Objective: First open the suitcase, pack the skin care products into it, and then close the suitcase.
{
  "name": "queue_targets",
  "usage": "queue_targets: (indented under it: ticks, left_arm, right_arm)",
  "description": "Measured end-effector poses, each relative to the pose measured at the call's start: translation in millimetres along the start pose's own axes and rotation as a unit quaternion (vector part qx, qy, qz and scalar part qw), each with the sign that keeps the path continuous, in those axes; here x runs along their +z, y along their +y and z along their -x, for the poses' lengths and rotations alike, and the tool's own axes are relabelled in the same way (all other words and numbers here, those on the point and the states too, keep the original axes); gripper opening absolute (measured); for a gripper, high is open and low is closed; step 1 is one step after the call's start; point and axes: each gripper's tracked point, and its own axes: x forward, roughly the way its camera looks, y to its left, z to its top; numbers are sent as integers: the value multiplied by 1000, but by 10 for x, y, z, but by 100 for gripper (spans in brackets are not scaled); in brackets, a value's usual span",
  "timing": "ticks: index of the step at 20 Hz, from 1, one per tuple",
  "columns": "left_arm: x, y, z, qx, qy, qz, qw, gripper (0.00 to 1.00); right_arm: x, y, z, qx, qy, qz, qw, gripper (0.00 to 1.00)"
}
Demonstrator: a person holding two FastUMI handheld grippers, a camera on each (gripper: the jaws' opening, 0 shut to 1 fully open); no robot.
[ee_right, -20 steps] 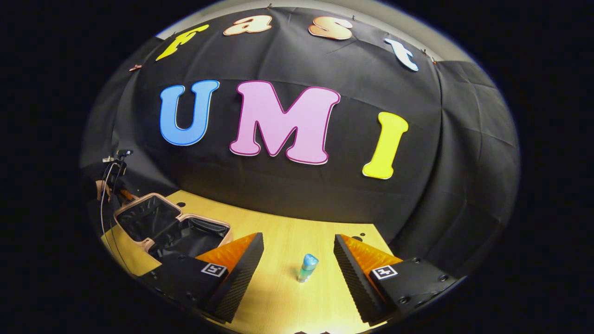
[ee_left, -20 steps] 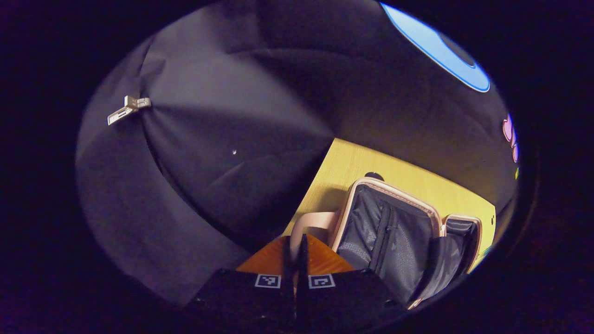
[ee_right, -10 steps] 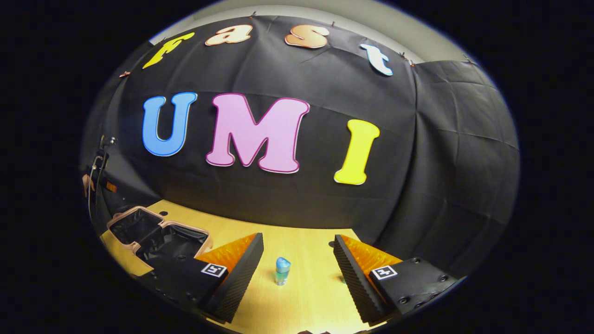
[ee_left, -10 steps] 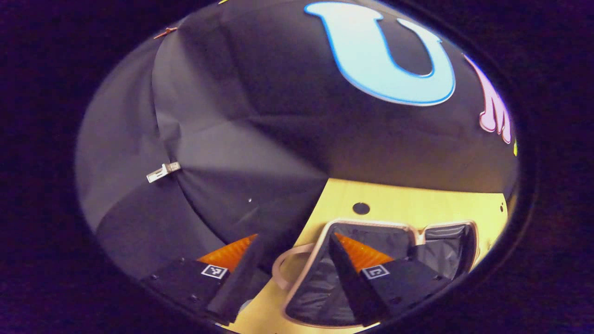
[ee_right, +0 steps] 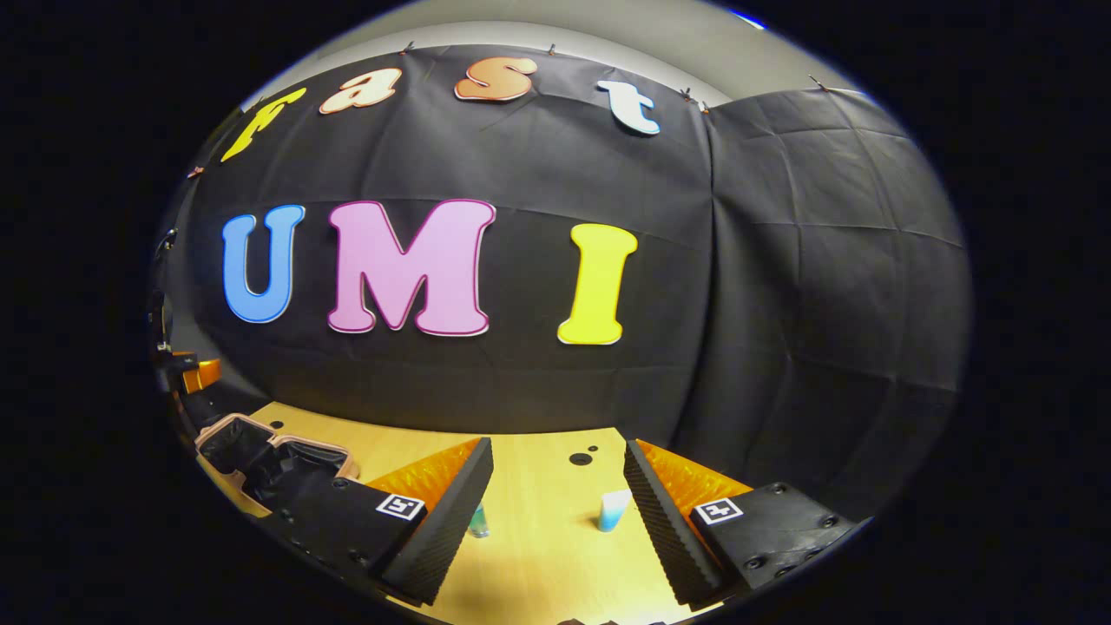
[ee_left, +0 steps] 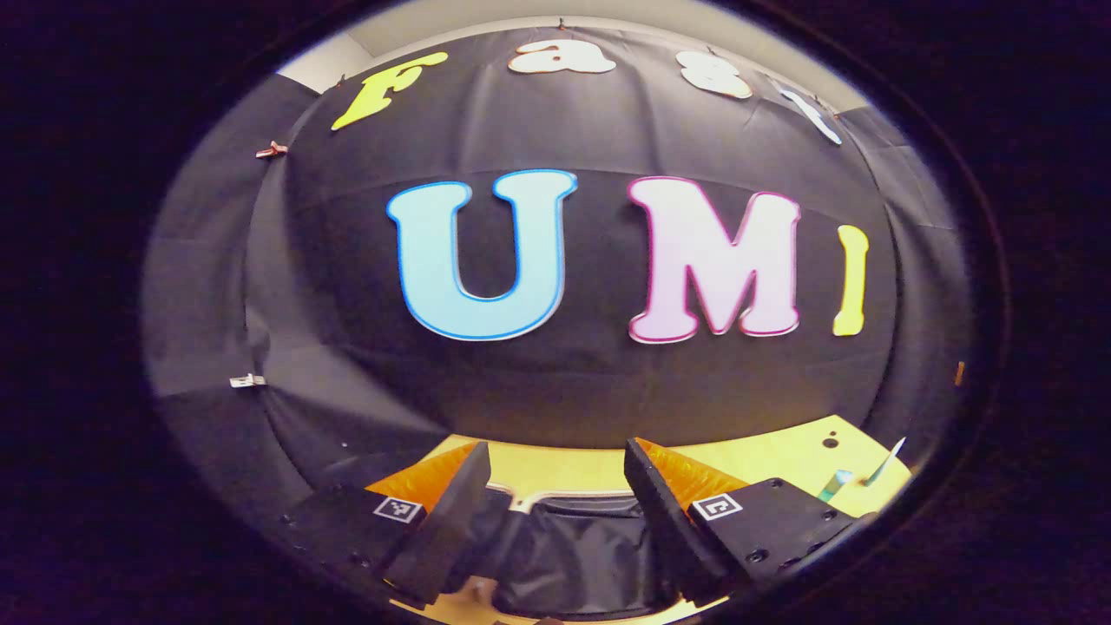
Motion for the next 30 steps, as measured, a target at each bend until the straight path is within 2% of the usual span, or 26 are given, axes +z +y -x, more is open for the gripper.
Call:
queue_targets:
  ticks: [1, 2, 5, 8, 10, 12, 16, 21, 24, 26, 28, 29, 30]
  left_arm:
    - [-66, -364, 74, -32, -4, -12, 999, 97]
    - [-169, -662, 153, -54, 1, -21, 998, 97]
    - [-543, -1605, 284, -128, 22, -32, 991, 97]
    - [-1074, -2470, 389, -174, 56, -46, 982, 98]
    - [-1438, -2826, 328, -192, 87, -54, 976, 98]
    - [-1731, -3058, 186, -193, 113, -52, 973, 98]
    - [-2212, -3311, -333, -174, 148, -46, 973, 98]
    - [-2522, -3477, -807, -163, 168, -46, 971, 97]
    - [-2611, -3582, -953, -161, 171, -64, 970, 88]
    - [-2649, -3629, -968, -161, 171, -67, 970, 76]
    - [-2741, -3665, -1056, -156, 172, -62, 971, 59]
    - [-2685, -3646, -1025, -157, 170, -57, 971, 47]
    - [-2680, -3642, -1009, -157, 170, -55, 971, 50]
  right_arm:
    - [-20, -81, -40, -2, -5, 4, 1000, 94]
    - [-60, -155, -91, -3, -6, 7, 1000, 96]
    - [-280, -379, -241, -10, 10, -4, 1000, 96]
    - [-585, -530, -367, -16, 25, -12, 999, 96]
    - [-875, -597, -454, -11, 47, -2, 999, 96]
    - [-1116, -658, -556, -6, 66, 11, 998, 97]
    - [-1539, -723, -855, 3, 92, 29, 995, 97]
    - [-2054, -617, -1299, 26, 121, 29, 992, 97]
    - [-2409, -636, -1554, 17, 154, 19, 988, 97]
    - [-2544, -689, -1676, 6, 164, 11, 986, 97]
    - [-2661, -726, -1771, -1, 170, 7, 985, 98]
    - [-2726, -741, -1820, -4, 175, 7, 985, 97]
    - [-2764, -747, -1855, -5, 178, 7, 984, 97]
